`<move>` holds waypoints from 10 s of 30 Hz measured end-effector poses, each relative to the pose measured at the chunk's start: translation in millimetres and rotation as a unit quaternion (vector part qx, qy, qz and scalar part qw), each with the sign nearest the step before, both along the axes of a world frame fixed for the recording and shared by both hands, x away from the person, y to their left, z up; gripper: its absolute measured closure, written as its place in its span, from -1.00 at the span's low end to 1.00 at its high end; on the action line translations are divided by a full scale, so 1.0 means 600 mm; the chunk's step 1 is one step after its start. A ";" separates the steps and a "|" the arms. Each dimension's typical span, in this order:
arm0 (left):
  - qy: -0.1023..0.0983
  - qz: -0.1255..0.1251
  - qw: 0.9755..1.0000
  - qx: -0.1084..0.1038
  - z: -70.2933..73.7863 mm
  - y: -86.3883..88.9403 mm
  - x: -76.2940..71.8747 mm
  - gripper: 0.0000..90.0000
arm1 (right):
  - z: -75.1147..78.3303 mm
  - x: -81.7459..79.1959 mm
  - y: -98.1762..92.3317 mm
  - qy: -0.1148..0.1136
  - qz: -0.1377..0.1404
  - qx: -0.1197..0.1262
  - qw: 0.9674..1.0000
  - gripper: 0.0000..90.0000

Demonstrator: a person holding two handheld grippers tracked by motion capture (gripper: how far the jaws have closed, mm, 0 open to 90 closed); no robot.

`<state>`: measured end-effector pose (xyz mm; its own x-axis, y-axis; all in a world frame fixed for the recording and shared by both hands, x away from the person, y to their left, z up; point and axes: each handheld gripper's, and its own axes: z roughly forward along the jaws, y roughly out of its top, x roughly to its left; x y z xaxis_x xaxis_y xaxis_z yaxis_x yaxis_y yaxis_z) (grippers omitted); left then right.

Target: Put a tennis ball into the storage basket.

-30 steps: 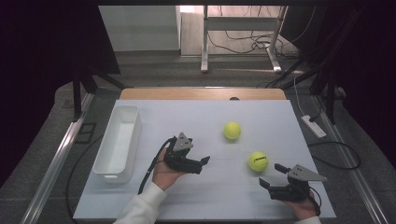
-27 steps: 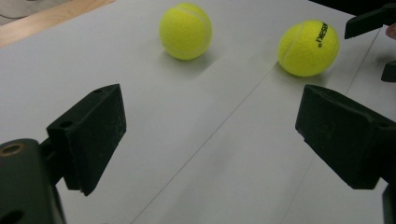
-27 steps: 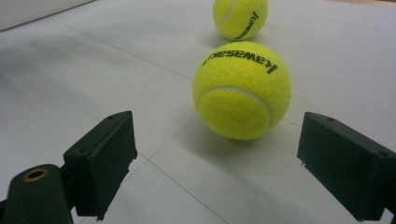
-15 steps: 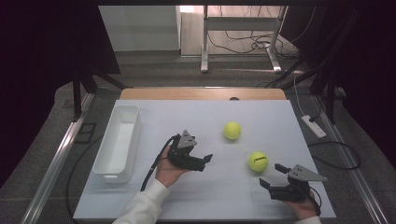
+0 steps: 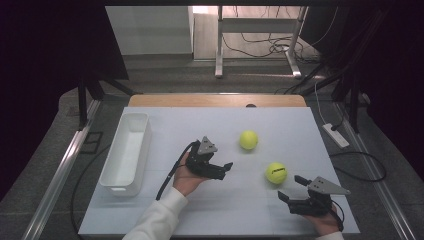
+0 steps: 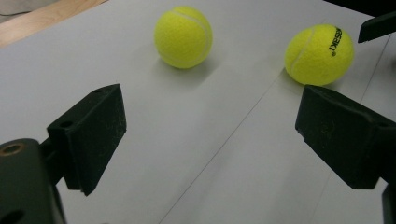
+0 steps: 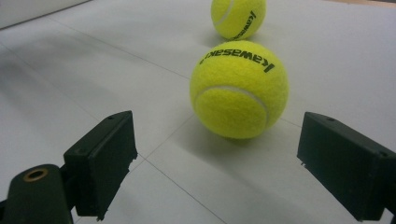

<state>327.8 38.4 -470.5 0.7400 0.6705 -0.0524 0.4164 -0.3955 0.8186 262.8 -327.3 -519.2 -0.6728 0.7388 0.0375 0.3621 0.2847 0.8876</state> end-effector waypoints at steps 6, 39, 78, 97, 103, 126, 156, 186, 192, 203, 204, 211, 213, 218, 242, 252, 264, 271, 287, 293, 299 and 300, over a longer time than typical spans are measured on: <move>0.000 -0.001 1.000 0.003 0.003 -0.007 0.009 -0.79 | -0.001 0.000 0.000 0.002 0.000 -0.001 1.000 -0.75; 0.017 -0.004 1.000 0.010 -0.006 -0.044 0.043 -0.78 | 0.000 0.000 -0.001 -0.002 0.003 0.000 1.000 -0.75; 0.021 0.014 1.000 0.012 -0.011 -0.079 0.097 -0.77 | -0.001 0.002 -0.001 -0.003 0.001 -0.003 1.000 -0.75; 0.023 0.027 0.999 0.017 -0.018 -0.084 0.117 -0.76 | 0.000 0.002 0.001 -0.005 0.002 -0.002 1.000 -0.75; 0.019 0.023 0.999 0.017 -0.018 -0.092 0.124 -0.76 | 0.000 0.002 0.002 -0.003 0.002 -0.004 1.000 -0.75; 0.028 0.015 0.999 0.019 -0.027 -0.116 0.149 -0.76 | -0.003 0.003 0.003 0.001 0.007 -0.007 1.000 -0.75; 0.051 0.002 0.998 0.042 -0.048 -0.152 0.188 -0.76 | -0.002 0.004 0.003 -0.003 0.007 -0.014 1.000 -0.75; 0.065 0.008 0.996 0.052 -0.064 -0.167 0.201 -0.41 | -0.003 0.004 0.001 -0.003 0.007 -0.015 1.000 -0.75; 0.052 0.010 0.997 0.064 -0.054 -0.162 0.196 -0.41 | -0.003 0.005 -0.001 -0.003 0.005 -0.013 1.000 -0.75; 0.042 0.003 0.998 0.041 -0.033 -0.152 0.183 -0.40 | -0.003 0.005 0.000 -0.004 0.004 -0.017 1.000 -0.75; 0.041 0.002 0.998 0.041 -0.031 -0.153 0.181 -0.40 | -0.003 0.005 0.000 -0.004 0.004 -0.017 1.000 -0.75; 0.035 -0.003 0.999 0.036 -0.020 -0.151 0.173 -0.41 | -0.003 0.005 0.000 -0.005 0.004 -0.017 1.000 -0.75; 0.035 -0.002 0.999 0.033 -0.019 -0.149 0.171 -0.40 | -0.003 0.005 0.000 -0.005 0.004 -0.017 1.000 -0.75; 0.035 -0.002 0.999 0.033 -0.018 -0.143 0.169 -0.41 | -0.003 0.004 0.000 -0.004 0.003 -0.017 1.000 -0.75; 0.026 -0.005 0.999 0.021 -0.003 -0.121 0.148 -0.41 | -0.002 0.004 0.001 -0.009 0.001 -0.019 1.000 -0.74; 0.025 -0.005 1.000 0.016 0.005 -0.107 0.137 -0.41 | -0.001 0.004 0.002 -0.008 0.001 -0.017 1.000 -0.74; 0.025 -0.006 1.000 0.010 0.013 -0.082 0.112 -0.41 | -0.001 0.004 0.003 -0.008 0.001 -0.019 1.000 -0.74; 0.023 -0.007 1.000 0.006 0.017 -0.072 0.100 -0.41 | -0.002 0.004 0.003 -0.008 0.001 -0.021 1.000 -0.74; 0.022 -0.008 1.000 0.002 0.023 -0.059 0.086 -0.41 | -0.002 0.004 0.003 -0.009 0.001 -0.021 1.000 -0.74; 0.021 -0.005 1.000 -0.004 0.023 -0.052 0.080 -0.41 | -0.002 0.004 0.002 -0.009 0.000 -0.022 1.000 -0.74; 0.019 0.000 1.000 -0.007 0.026 -0.044 0.076 -0.41 | -0.002 0.004 0.003 -0.009 0.000 -0.023 1.000 -0.74; 0.018 0.000 1.000 -0.008 0.026 -0.043 0.075 -0.41 | -0.002 0.004 0.002 -0.009 0.000 -0.023 1.000 -0.74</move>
<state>372.8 12.6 -454.9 0.7371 0.6698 -0.0897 0.4464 -0.3829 0.8088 265.3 -325.8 -520.7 -0.6727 0.7399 -0.0087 0.3471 0.3259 0.8794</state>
